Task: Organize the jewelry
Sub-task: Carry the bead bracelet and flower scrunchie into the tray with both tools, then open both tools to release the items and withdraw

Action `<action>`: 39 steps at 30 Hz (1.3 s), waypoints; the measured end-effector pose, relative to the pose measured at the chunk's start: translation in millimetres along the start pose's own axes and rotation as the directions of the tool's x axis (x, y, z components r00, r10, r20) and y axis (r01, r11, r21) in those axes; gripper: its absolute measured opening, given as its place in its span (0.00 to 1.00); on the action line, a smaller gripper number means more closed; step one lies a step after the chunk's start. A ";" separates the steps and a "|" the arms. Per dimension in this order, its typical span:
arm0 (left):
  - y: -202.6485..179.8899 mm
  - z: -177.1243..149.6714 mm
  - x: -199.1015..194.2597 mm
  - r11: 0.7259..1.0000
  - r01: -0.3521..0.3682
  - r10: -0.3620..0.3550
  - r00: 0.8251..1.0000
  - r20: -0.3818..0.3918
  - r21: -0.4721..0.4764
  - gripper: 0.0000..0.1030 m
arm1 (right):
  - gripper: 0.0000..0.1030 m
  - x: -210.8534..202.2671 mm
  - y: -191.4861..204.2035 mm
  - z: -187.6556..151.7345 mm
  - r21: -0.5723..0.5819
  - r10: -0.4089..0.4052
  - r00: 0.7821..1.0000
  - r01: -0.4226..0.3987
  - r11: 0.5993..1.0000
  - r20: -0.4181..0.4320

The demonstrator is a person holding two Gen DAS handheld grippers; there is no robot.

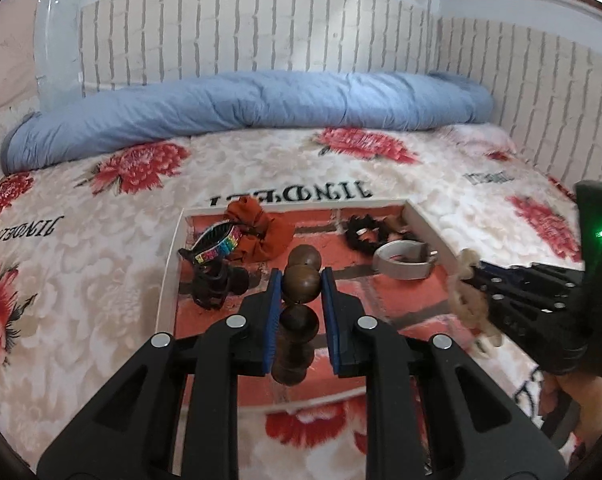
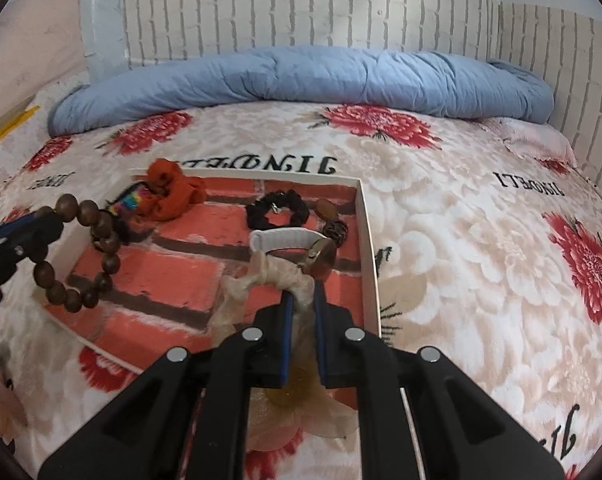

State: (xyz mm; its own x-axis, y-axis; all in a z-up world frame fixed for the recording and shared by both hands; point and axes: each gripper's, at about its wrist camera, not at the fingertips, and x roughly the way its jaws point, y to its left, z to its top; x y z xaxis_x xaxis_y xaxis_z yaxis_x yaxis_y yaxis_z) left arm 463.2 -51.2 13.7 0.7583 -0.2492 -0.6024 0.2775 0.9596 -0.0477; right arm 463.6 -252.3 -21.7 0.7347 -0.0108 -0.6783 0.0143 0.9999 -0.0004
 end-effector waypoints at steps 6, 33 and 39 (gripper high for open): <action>14.2 -2.5 32.9 0.999 -0.053 0.053 0.997 -0.047 -0.011 0.18 | 0.10 29.9 -4.0 -2.2 0.014 -0.012 0.999 0.013 1.000 -0.048; 35.0 -29.0 69.4 0.984 -0.176 0.174 0.976 -0.134 -0.007 0.76 | 0.50 53.4 0.9 -6.1 -0.024 -0.046 0.996 0.044 0.999 -0.078; 36.1 -30.8 35.7 0.983 -0.180 0.176 0.978 -0.112 -0.025 0.93 | 0.65 19.6 -8.3 -4.4 0.026 -0.017 0.999 0.018 0.999 -0.036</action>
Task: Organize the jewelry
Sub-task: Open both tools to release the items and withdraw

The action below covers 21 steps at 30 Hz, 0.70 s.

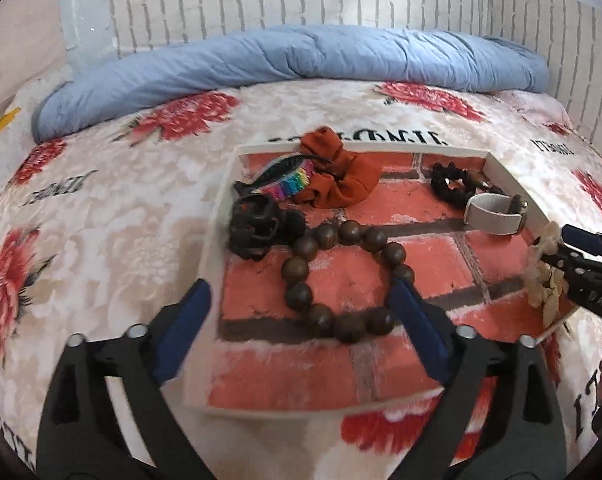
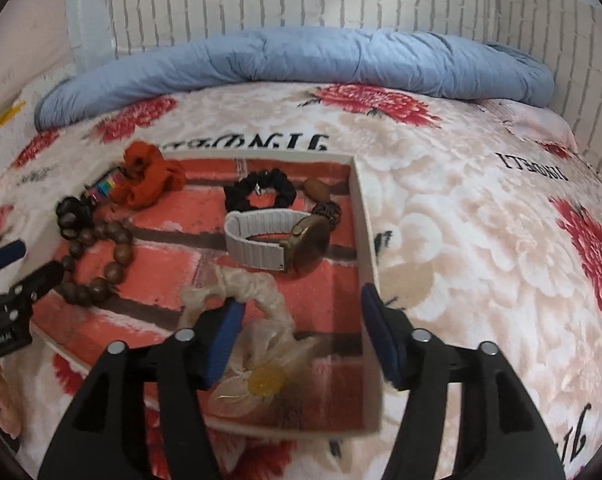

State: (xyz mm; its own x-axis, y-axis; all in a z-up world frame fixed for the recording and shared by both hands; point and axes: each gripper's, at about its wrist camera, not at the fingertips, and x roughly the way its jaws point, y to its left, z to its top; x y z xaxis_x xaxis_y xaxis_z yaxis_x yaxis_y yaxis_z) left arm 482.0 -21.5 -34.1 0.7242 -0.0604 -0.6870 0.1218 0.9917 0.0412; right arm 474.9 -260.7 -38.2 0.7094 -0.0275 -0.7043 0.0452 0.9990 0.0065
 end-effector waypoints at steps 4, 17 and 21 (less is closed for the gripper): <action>7.8 -7.1 -13.9 0.999 0.018 -0.018 1.000 -0.006 -0.029 0.94 | 0.72 -8.8 -5.7 -4.4 0.012 -0.009 1.000 0.010 1.000 -0.009; 21.3 -28.1 -42.9 0.999 0.008 -0.009 1.000 -0.016 -0.053 0.95 | 0.74 -19.0 -17.1 -17.2 0.022 -0.034 0.999 0.035 0.999 -0.035; 30.1 -32.6 -60.4 0.996 0.010 -0.010 1.000 0.007 -0.085 0.95 | 0.79 -36.8 -14.6 -22.6 0.032 -0.011 1.000 0.011 0.999 0.001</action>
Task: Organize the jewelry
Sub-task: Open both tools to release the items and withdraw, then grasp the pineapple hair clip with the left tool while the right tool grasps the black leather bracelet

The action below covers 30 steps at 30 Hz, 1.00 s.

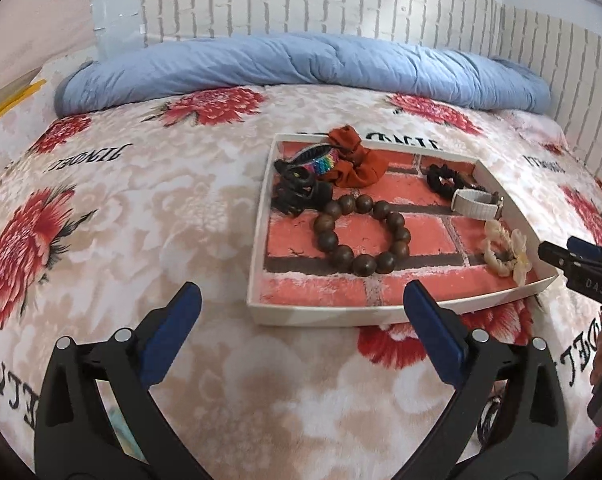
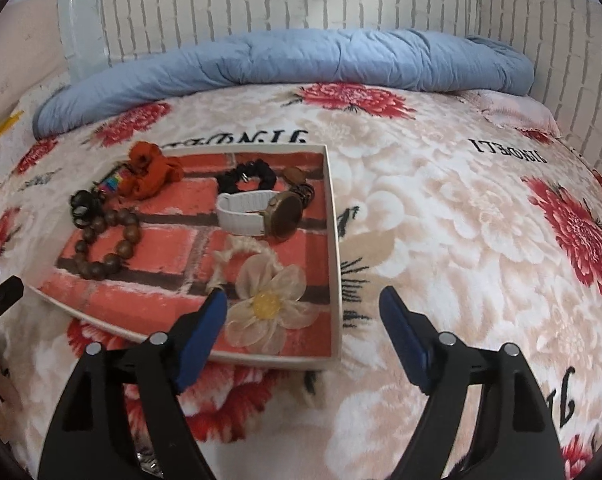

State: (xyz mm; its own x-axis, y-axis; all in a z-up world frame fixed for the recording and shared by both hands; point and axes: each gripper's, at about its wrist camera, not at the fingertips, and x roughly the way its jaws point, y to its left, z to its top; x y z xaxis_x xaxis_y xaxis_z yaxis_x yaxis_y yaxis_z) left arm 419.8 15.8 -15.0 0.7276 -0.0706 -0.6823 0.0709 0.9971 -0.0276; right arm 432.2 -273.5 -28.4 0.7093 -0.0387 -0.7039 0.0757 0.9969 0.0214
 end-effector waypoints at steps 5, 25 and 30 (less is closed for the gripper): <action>15.9 -12.0 -23.6 1.000 -0.020 0.021 1.000 0.017 -0.012 0.95 | 0.82 -27.2 15.2 -23.2 -0.025 0.030 0.999 -0.029 0.999 0.037; 94.7 -84.1 -76.7 0.995 -0.089 0.088 0.996 -0.018 -0.040 0.95 | 0.83 -61.4 48.6 -105.9 -0.010 0.055 0.997 -0.055 0.998 -0.053; 96.2 -98.9 -68.6 0.996 -0.075 0.073 0.996 -0.046 -0.039 0.95 | 0.83 -59.0 46.1 -109.4 0.002 0.037 0.997 -0.037 0.999 -0.063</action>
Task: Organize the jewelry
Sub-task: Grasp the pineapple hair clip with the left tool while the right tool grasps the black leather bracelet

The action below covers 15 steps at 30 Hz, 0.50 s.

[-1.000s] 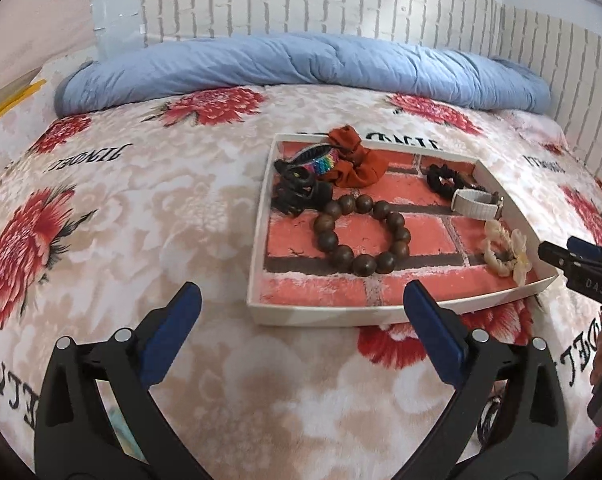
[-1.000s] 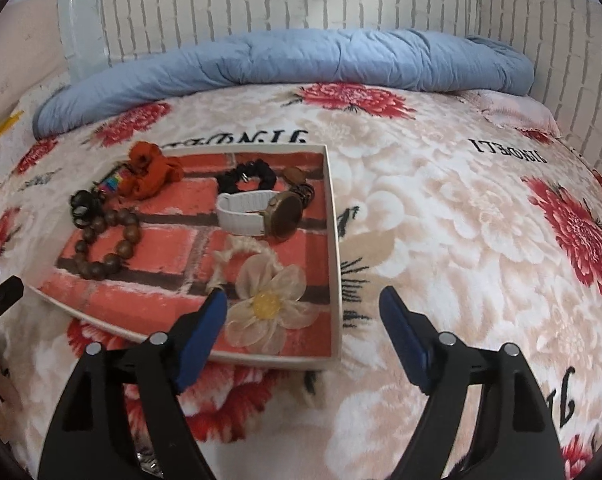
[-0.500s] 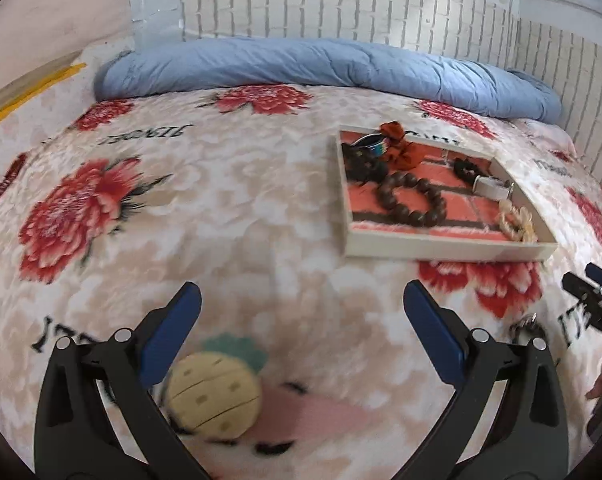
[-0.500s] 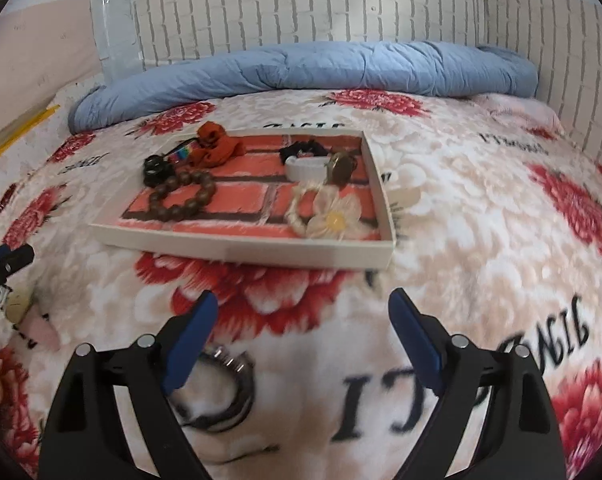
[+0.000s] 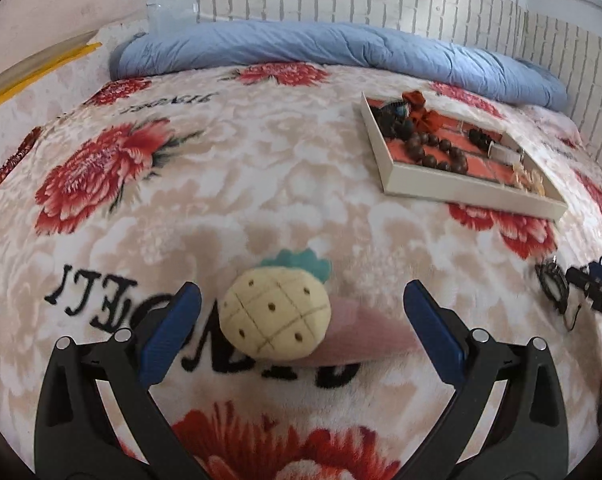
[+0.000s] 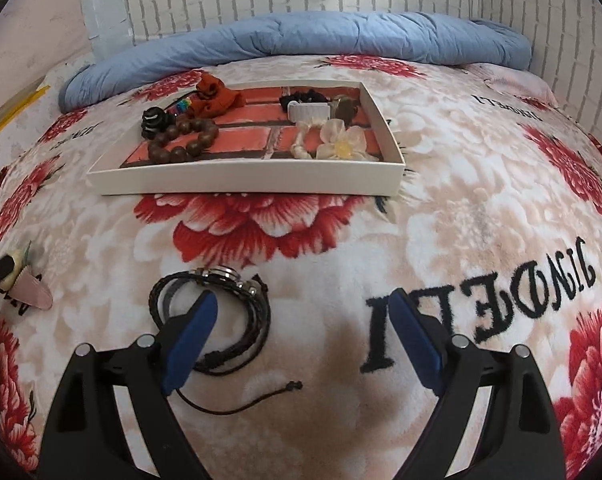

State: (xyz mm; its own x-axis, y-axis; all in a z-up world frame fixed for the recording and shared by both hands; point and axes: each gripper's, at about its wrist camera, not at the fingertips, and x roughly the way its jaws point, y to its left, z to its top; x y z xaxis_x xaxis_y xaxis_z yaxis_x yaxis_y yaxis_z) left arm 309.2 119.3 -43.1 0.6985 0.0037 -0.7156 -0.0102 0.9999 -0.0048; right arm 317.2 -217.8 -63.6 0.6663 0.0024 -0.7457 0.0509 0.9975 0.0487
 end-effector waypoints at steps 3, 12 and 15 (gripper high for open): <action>-1.9 -4.5 2.7 1.000 -0.007 0.007 1.000 0.000 0.010 0.95 | 0.83 4.3 1.3 -1.8 -0.008 -0.011 1.000 0.011 1.000 -0.012; -3.1 -10.0 7.1 1.000 -0.004 0.004 1.000 -0.002 0.022 0.95 | 0.83 10.6 8.8 -5.7 -0.043 -0.056 0.998 0.055 0.998 -0.029; 1.3 -10.8 8.1 1.000 0.000 0.000 1.000 -0.004 -0.001 0.95 | 0.83 10.5 10.6 -5.8 -0.053 -0.061 0.998 0.059 0.997 -0.028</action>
State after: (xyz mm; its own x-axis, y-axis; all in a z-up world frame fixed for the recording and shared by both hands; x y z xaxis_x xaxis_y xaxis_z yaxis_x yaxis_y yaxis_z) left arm 307.1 120.6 -56.4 0.6955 0.0037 -0.7185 -0.0111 0.9999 -0.0055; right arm 320.4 -206.8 -74.7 0.6409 -0.0564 -0.7656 0.0512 0.9982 -0.0306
